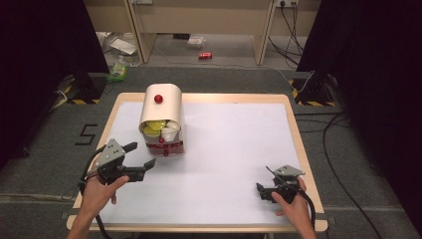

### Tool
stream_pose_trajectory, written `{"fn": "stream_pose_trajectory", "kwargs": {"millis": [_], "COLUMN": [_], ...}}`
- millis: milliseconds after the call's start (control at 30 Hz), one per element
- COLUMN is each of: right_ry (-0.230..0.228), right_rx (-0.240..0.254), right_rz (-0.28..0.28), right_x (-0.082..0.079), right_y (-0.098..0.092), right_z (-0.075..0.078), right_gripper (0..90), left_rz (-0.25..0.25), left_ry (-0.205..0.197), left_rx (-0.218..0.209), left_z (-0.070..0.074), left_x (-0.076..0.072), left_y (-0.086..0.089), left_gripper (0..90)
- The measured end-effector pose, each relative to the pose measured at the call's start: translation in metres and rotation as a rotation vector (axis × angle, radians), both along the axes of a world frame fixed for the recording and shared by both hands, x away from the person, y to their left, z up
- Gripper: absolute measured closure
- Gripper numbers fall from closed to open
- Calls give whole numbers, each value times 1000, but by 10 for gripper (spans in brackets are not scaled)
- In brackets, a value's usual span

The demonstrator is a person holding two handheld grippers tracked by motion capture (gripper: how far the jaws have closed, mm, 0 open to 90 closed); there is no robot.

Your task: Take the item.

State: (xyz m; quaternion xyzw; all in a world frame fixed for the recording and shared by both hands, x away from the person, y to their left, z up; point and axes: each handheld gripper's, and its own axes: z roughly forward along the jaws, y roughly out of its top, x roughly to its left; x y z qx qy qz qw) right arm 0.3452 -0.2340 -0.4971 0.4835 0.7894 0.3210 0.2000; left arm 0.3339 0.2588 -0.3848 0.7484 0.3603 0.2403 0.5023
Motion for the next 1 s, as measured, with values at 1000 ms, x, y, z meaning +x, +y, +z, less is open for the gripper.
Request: {"fn": "stream_pose_trajectory", "kwargs": {"millis": [1000], "right_ry": [3], "right_rx": [1], "right_rz": [10], "right_x": [1], "right_y": [0], "right_z": [0], "right_gripper": [11], "left_rz": [-11], "left_ry": [67], "left_rx": [56], "left_z": [9], "left_x": [69], "left_y": [-34], "left_gripper": [198]}}
